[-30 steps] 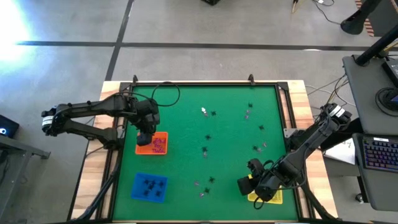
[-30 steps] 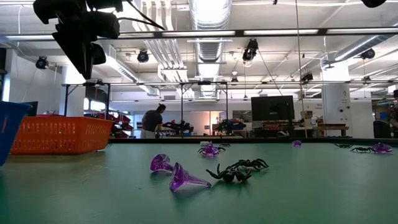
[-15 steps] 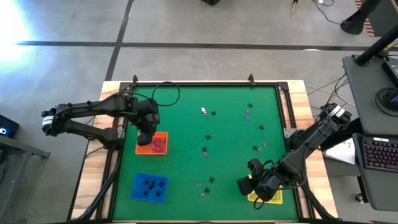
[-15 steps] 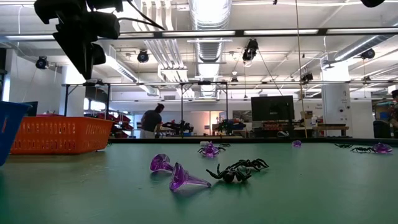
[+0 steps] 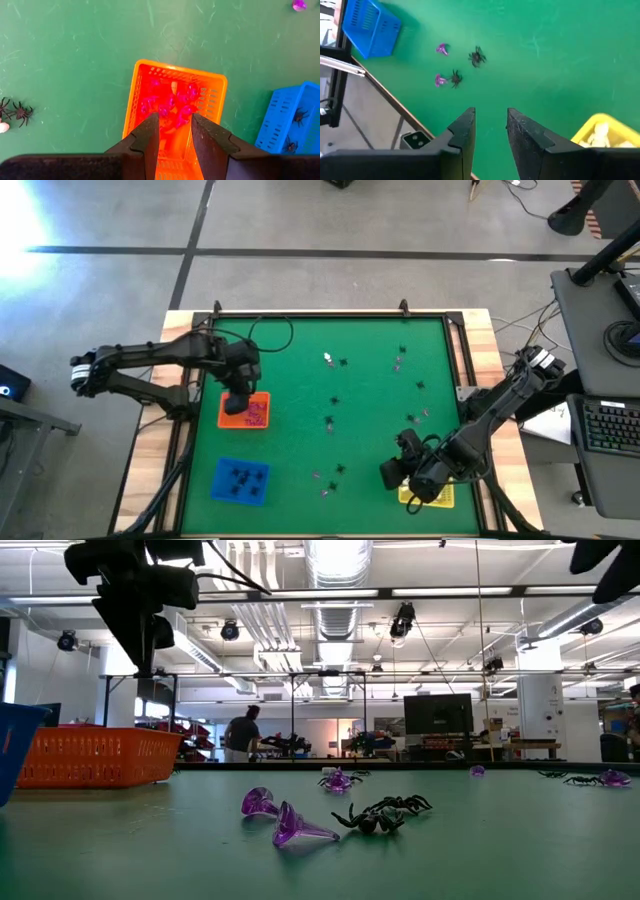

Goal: Sort Halloween decoration
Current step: Put the violet witch hat toy into the orange bin

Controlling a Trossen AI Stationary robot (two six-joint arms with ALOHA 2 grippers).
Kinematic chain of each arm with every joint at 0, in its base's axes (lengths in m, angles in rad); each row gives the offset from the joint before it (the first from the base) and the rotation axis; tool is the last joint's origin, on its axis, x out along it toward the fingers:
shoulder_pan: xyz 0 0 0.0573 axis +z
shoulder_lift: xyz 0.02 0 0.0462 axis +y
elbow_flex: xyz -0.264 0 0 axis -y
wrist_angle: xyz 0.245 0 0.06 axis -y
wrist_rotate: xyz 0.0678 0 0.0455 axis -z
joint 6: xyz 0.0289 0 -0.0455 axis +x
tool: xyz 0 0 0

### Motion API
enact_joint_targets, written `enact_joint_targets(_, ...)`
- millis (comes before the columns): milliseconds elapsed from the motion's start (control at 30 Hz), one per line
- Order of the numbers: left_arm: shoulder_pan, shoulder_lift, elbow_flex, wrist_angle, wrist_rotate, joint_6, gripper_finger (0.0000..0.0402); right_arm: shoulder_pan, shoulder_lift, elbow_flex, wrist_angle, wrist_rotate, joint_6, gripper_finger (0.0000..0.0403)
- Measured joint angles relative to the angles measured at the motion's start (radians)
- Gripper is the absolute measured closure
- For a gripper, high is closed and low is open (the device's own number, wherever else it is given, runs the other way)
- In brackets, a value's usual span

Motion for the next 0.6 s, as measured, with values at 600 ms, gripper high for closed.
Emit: enact_joint_targets(600,0.000,0.005,0.000,0.066,0.018,-0.128,0.0306,-0.155,0.000,0.000,-0.057,0.095,-0.317,0.0289)
